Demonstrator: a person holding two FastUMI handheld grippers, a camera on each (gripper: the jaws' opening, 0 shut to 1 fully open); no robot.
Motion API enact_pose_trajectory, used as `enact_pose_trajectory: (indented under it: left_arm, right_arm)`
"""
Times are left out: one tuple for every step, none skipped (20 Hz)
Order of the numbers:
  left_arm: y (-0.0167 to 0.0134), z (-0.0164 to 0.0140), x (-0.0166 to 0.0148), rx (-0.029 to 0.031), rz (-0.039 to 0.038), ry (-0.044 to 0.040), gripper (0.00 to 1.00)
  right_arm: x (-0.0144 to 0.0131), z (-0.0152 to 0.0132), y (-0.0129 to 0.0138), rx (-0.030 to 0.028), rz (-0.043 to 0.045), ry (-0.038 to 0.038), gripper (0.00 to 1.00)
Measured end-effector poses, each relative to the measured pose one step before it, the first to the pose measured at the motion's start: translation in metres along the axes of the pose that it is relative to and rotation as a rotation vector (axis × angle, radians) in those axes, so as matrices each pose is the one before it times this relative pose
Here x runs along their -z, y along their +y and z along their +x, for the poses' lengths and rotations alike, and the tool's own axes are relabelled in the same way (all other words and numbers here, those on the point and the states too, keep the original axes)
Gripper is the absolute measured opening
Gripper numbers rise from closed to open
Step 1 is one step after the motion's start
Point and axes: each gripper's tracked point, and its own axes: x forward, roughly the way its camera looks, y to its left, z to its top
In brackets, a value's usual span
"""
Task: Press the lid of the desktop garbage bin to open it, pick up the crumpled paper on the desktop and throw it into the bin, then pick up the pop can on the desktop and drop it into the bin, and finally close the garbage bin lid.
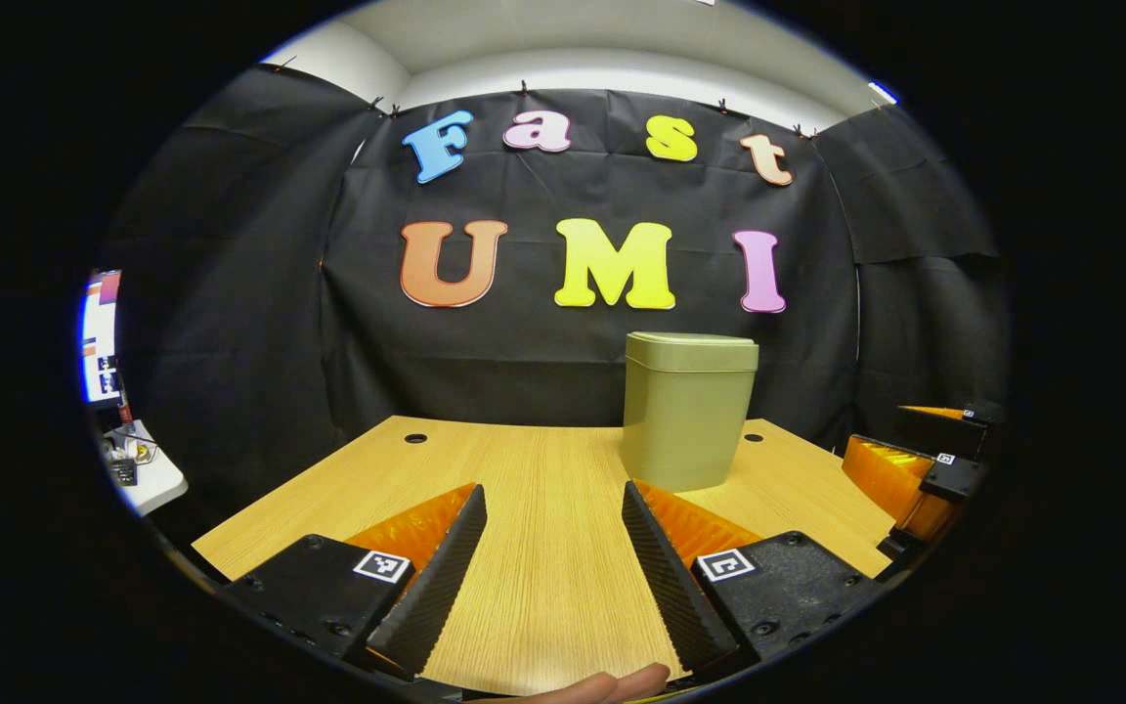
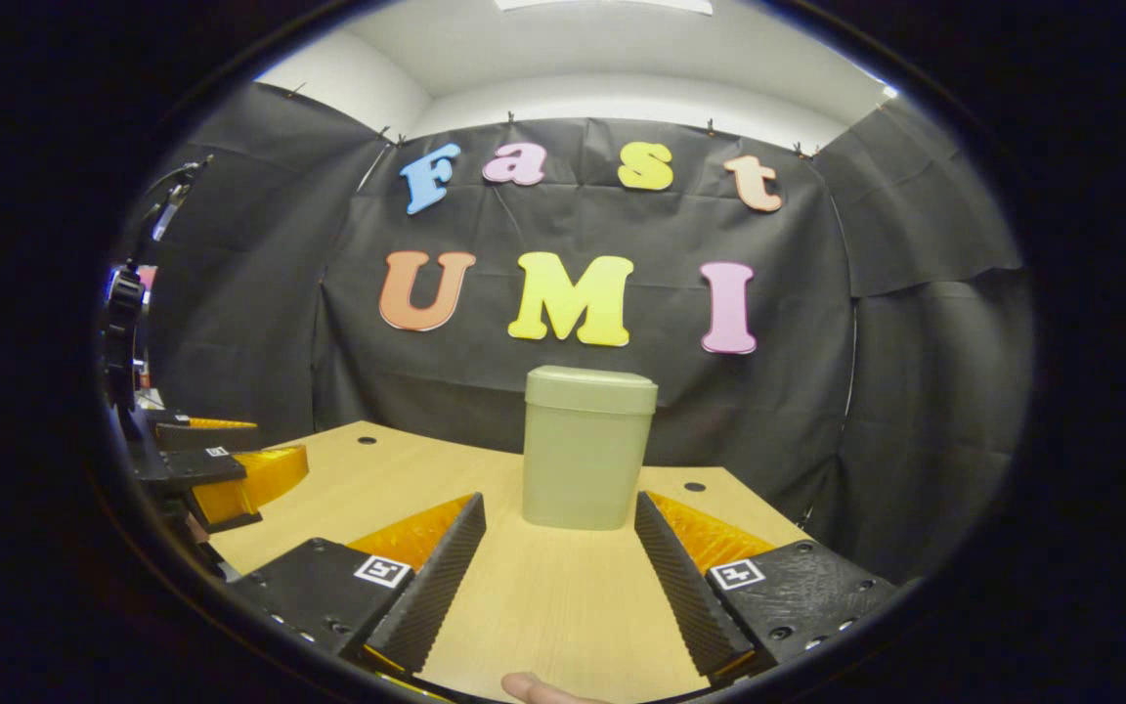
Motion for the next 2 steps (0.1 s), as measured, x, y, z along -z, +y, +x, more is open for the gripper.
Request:
enact_pose_trajectory:
  left_arm:
    - [-0.00101, 0.00055, 0.00051, 0.00195, 0.00345, 0.00053, 0.91]
    - [-0.00099, -0.00054, 0.0, 0.00128, 0.00224, 0.00084, 0.91]
  right_arm:
    - [-0.00008, 0.00003, 0.00005, 0.0002, 0.00533, 0.00359, 0.95]
    - [0.00057, -0.00008, -0.00221, 0.00441, 0.003, 0.00152, 0.95]
